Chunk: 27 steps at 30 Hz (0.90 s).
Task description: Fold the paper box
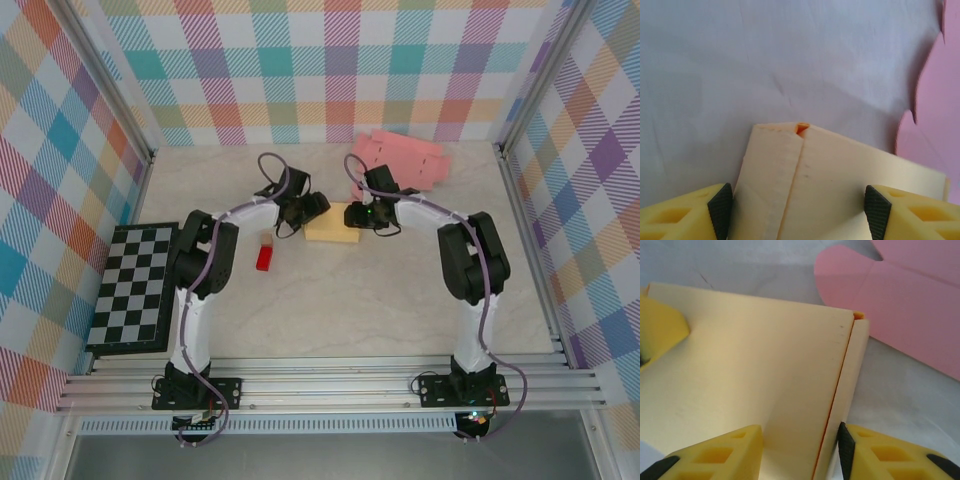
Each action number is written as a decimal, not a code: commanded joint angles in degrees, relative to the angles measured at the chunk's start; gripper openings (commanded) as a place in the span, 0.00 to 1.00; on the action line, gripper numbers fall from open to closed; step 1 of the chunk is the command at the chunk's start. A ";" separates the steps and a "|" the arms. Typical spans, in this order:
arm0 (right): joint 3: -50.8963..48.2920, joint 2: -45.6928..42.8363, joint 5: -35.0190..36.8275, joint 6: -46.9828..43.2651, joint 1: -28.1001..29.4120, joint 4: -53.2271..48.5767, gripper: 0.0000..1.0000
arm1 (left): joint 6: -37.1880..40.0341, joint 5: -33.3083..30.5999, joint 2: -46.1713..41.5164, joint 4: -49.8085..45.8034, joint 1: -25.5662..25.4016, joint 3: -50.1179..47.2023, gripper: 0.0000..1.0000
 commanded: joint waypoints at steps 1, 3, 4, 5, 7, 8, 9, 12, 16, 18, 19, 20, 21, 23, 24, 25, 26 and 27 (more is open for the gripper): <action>6.76 5.30 -7.13 4.64 2.12 0.50 0.45 | 5.66 2.51 4.22 -8.26 2.01 6.07 0.70; 11.39 8.50 -7.99 5.51 2.68 -0.35 0.45 | 6.59 2.43 5.13 -9.60 3.65 7.57 0.70; 14.27 10.29 -8.12 5.59 3.13 -1.09 0.45 | 6.91 2.34 5.40 -9.98 4.72 7.81 0.70; 17.72 12.44 -7.98 5.59 3.86 -2.21 0.45 | 7.00 2.34 5.52 -10.22 5.71 7.72 0.70; 23.55 15.97 -7.94 5.67 4.95 -4.16 0.45 | 7.20 1.79 5.45 -10.76 7.66 7.42 0.70; 26.07 17.88 -8.02 5.93 5.65 -5.22 0.45 | 7.32 1.44 5.23 -11.07 8.74 7.14 0.70; 28.83 19.37 -8.14 6.25 6.08 -5.99 0.45 | 7.58 1.10 5.10 -11.58 9.57 7.06 0.71; 37.40 24.26 -8.46 7.59 7.68 -8.29 0.46 | 9.26 -0.74 4.51 -13.80 12.63 7.39 0.73; 46.91 30.17 -8.59 9.86 9.88 -10.50 0.46 | 11.21 -2.14 4.72 -15.59 16.24 8.57 0.73; 51.09 32.68 -8.48 11.23 10.68 -11.30 0.46 | 11.81 -2.64 5.22 -16.74 17.41 9.47 0.73; 53.14 34.06 -8.53 12.06 10.97 -11.51 0.47 | 11.94 -3.11 5.27 -17.15 17.85 9.69 0.73; 54.93 35.20 -8.68 12.80 11.21 -11.62 0.47 | 12.08 -3.64 5.20 -17.38 18.27 9.59 0.73; 56.43 35.94 -8.63 13.24 11.28 -11.73 0.47 | 12.10 -4.16 5.10 -17.53 18.53 9.42 0.73; 59.25 37.18 -8.13 13.67 11.37 -12.69 0.49 | 12.21 -5.48 4.70 -18.10 19.10 9.47 0.74; 60.14 37.37 -7.59 13.42 11.39 -13.22 0.50 | 12.20 -5.87 4.42 -18.24 19.37 9.51 0.74; 60.79 37.17 -6.98 12.68 11.28 -14.08 0.51 | 12.28 -5.96 4.18 -18.52 19.66 9.96 0.75; 61.14 36.58 -6.31 11.69 11.15 -14.81 0.52 | 12.52 -6.15 3.85 -18.93 20.00 10.45 0.76; 61.30 35.97 -5.82 10.74 10.98 -15.51 0.53 | 12.84 -6.64 3.58 -19.70 20.22 11.21 0.77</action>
